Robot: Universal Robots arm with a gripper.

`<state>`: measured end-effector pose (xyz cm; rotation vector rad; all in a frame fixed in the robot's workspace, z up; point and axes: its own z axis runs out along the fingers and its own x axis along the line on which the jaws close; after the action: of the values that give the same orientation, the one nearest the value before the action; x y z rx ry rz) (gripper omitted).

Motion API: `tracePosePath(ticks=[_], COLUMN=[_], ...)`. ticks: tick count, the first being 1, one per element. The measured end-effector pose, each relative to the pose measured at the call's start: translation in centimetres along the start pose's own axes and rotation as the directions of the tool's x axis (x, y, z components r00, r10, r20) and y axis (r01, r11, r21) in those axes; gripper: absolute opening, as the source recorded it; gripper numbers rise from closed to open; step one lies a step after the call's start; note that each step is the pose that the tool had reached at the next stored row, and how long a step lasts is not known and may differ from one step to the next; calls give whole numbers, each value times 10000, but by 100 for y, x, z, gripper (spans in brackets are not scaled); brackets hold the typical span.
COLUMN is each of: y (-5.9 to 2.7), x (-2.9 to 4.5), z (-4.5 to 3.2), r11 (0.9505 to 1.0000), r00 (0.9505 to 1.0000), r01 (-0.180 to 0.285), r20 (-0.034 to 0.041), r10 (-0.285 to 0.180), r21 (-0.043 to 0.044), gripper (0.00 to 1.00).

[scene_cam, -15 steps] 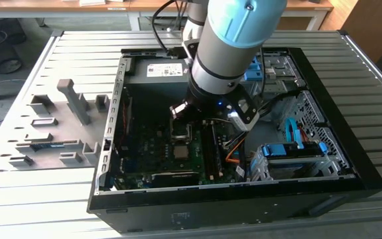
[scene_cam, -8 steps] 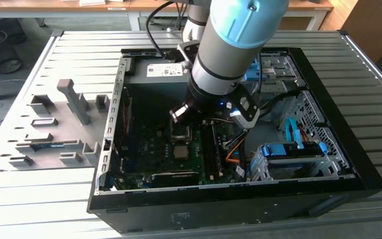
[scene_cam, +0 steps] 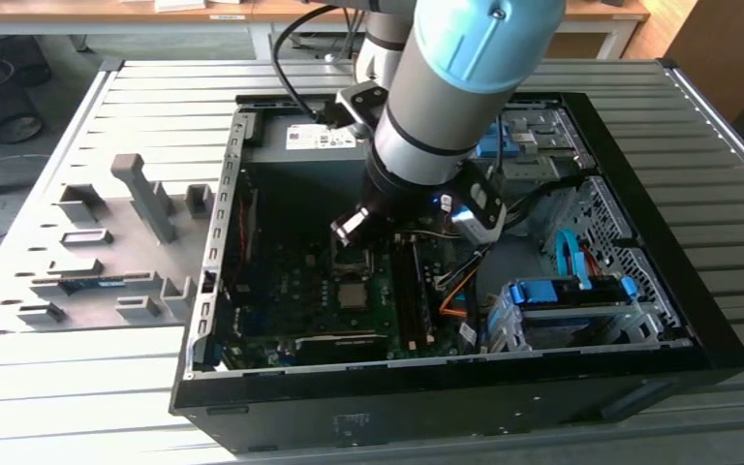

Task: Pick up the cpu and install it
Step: 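Close the cpu cover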

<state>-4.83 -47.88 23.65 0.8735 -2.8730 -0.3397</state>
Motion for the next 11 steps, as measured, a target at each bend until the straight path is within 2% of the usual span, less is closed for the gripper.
tracePosePath(ticks=[3,7,9,11], y=[0,0,0,0], x=[0,0,0,0], z=[-1,0,0,-2], r11=[9987,9933,9896,9859], r00=[9986,9929,9890,9852], r01=[517,1151,1440,1671], r20=[-135,-293,-353,-379], r10=[-516,-1150,-1438,-1670], r21=[24,34,23,-13], gripper=[10,10,10,10])
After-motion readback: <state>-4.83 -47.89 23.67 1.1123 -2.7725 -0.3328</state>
